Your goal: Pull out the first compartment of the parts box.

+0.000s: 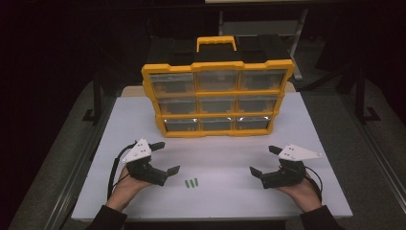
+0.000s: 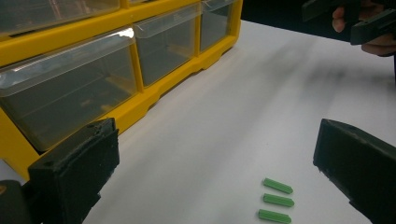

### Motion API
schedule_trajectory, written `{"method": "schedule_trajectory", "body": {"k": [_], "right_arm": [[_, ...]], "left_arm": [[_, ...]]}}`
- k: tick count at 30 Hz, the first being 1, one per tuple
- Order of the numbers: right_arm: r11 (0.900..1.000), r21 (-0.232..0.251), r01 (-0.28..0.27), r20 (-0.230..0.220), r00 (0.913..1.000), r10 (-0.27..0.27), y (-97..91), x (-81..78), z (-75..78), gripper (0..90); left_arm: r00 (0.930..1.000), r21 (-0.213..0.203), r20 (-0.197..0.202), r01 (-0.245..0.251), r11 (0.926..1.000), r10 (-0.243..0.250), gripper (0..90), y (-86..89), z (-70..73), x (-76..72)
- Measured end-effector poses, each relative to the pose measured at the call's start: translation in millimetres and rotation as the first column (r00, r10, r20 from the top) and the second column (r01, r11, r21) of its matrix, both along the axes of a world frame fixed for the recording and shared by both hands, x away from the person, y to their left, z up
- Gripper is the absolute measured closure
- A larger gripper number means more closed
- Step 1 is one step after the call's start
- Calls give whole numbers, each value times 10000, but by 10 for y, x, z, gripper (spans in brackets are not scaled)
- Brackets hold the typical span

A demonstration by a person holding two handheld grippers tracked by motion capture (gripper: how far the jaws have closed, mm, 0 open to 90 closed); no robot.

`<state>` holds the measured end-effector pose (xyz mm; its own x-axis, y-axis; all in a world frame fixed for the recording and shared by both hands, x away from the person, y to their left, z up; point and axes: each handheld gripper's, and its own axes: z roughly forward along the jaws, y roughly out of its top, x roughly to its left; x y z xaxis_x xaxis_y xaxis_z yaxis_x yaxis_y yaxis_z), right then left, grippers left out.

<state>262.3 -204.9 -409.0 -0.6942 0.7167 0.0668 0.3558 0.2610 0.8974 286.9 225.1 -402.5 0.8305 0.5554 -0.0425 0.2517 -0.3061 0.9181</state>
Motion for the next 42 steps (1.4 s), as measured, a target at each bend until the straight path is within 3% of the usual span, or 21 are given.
{"method": "schedule_trajectory", "body": {"k": [18, 42], "right_arm": [[9999, -15, -107, 45, 9999, 107, 59, -38, -11, 0], [9998, 69, -165, 65, 9998, 164, 63, -39, -14, 0]], "left_arm": [[9998, -180, -4, -189, 9997, 189, 0, -58, 3, 160], [9992, -55, 152, 383, 9993, -382, 0, -378, 11, 286]]}}
